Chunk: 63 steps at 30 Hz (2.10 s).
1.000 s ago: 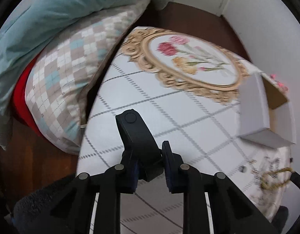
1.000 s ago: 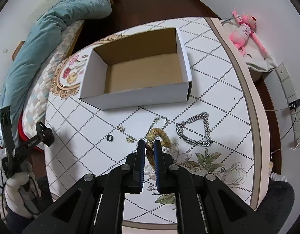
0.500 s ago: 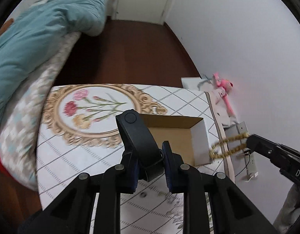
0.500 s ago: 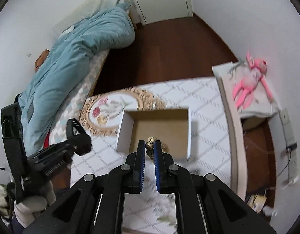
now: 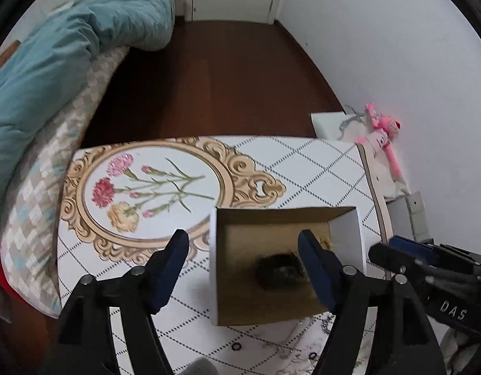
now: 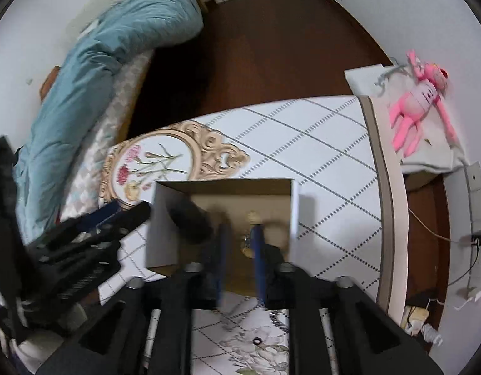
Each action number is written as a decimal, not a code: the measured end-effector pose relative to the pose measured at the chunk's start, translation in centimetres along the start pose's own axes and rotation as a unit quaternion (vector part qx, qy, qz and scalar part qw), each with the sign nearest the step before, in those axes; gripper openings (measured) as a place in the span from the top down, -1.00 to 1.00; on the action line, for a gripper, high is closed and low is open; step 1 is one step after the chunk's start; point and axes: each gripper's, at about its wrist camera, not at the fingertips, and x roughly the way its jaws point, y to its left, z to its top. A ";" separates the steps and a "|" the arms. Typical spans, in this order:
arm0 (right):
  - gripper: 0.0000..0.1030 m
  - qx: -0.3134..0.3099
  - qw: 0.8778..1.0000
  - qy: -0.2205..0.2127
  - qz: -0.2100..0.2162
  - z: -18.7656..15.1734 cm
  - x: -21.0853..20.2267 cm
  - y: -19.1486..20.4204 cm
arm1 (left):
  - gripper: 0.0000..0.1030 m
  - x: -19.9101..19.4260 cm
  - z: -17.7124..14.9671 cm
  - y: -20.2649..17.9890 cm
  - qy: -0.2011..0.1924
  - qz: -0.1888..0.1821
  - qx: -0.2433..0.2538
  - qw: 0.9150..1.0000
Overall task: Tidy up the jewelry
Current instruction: 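Open the left tool over the box while the right tool releases the bead bracelet inside, then grasp the small black ring with the left tool while the right tool grasps the thick silver chain bracelet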
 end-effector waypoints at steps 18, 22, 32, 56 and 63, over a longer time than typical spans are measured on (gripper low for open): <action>-0.96 -0.034 0.981 -0.043 -0.186 -6.3 1.7 -0.9 | -1.00 0.6 -5.9 0.3 -0.033 0.094 0.011 0.995; -0.96 -0.034 0.979 -0.057 -0.192 -6.8 0.8 -0.7 | -1.00 -0.6 -6.4 -0.1 -0.042 0.094 0.010 0.995; -0.96 -0.033 0.974 -0.112 -0.193 -8.7 -5.0 1.0 | -1.00 -5.4 -7.5 -0.9 -0.078 0.090 0.006 0.993; -0.42 0.041 0.989 -0.043 -0.137 -16.1 1.1 -4.8 | -0.99 -1.7 -15.5 1.1 -0.026 0.130 -0.011 0.991; -0.25 0.039 0.988 -0.032 -0.148 -16.6 5.3 -6.6 | -0.76 3.6 -16.8 1.4 0.012 0.121 0.007 0.993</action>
